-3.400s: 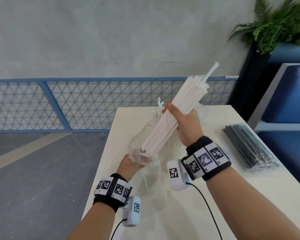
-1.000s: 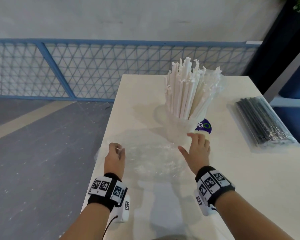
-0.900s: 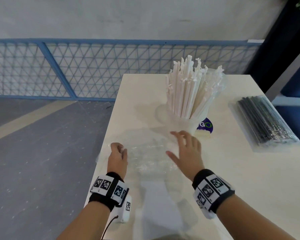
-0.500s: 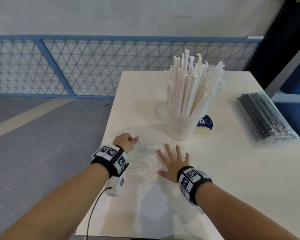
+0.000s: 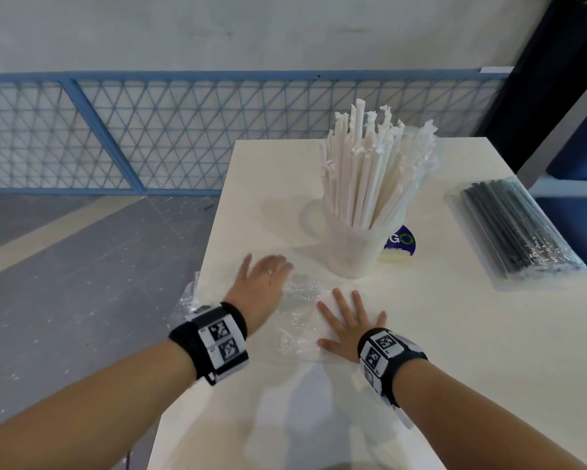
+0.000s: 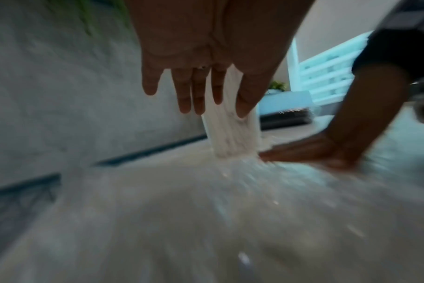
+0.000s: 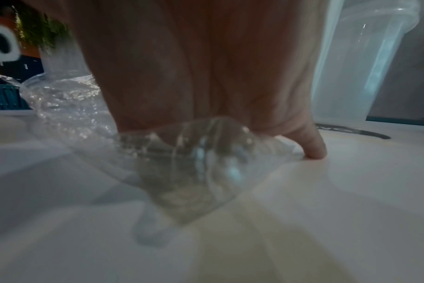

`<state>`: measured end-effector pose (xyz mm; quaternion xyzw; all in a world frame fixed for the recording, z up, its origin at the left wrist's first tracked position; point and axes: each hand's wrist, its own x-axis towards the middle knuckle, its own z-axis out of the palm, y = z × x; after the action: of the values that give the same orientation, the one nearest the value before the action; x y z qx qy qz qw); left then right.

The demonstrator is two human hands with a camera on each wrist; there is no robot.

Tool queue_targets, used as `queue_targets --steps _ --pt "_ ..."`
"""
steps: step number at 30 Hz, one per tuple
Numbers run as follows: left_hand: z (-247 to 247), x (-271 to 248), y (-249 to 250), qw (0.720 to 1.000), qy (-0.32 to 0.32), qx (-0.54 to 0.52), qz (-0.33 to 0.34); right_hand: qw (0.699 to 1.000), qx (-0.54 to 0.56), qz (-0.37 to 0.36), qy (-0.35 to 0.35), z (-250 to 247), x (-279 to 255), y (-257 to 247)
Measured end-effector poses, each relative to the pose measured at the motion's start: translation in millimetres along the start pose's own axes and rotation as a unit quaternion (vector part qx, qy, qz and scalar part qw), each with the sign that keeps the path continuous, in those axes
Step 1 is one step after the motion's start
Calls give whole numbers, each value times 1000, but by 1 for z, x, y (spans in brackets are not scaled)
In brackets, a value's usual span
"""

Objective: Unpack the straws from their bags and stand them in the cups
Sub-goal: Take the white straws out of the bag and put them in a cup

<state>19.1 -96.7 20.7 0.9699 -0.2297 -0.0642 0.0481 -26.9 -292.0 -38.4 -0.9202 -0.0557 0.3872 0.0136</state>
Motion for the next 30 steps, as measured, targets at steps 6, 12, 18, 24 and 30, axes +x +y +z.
queue_targets --steps 6,12,18,24,30 --pt "56 -18 -17 970 -221 62 -74 1000 3 -9 0 1 4 4" --pt "59 -26 -21 958 -270 14 -93 999 -15 -31 -9 -3 2 29" --pt "52 -30 -20 951 -291 7 -104 999 -24 -19 -6 -4 -6 51" --pt "2 3 21 980 -167 -28 -100 989 4 -27 142 -38 -28 45" --pt "-76 69 49 934 9 -344 -97 818 336 24 466 -103 -50 68"
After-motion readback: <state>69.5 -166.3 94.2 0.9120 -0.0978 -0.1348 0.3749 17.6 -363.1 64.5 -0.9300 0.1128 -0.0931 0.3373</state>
